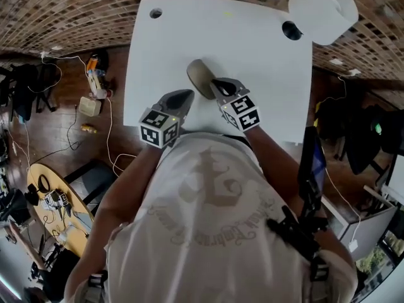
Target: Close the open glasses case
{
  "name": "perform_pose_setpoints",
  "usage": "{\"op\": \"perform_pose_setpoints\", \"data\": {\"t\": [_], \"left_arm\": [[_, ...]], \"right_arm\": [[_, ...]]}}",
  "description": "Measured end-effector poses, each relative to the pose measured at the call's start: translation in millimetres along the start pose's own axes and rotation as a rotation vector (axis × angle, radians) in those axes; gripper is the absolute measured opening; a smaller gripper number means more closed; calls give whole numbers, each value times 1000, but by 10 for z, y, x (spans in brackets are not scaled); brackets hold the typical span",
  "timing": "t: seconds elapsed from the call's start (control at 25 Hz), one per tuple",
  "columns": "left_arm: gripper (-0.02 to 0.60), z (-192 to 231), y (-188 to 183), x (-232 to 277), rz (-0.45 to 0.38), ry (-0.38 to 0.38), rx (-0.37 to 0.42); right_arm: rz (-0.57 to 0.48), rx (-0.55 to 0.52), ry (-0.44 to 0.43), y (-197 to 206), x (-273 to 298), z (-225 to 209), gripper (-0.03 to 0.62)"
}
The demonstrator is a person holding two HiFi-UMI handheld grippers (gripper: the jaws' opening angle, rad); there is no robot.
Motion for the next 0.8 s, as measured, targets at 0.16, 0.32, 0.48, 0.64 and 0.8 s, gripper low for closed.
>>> {"op": "perform_pose_setpoints", "data": {"t": [0.16,0.32,0.48,0.64,0.8], "left_arm": [[6,-76,-55,131,-8,0,20],[6,-167,-133,234,-39,-17,29],[6,-316,-162,365,-76,-24,32],[6,-485,-94,450,-93,-32,30],[6,-623,-106,414,-129,-48,45]], "right_arm": [[-43,-11,-5,-106,-223,-78,15],[-102,17,-19,-187,-472,-172,15],[-151,49,-22,-169,-743,-297,9],[-202,97,-26,-146,-962,-405,8],[-255,133,-41,-162,-1116,-470,8]]}}
Point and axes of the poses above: the fingertips, and each gripper's own axes: x forward along the fingers, z to its left, y out of its underside, the point moved 7 cm from there along -x, backward along the fingers, and after that the axes turned 11 degrees about y, right-handed, at the moved point
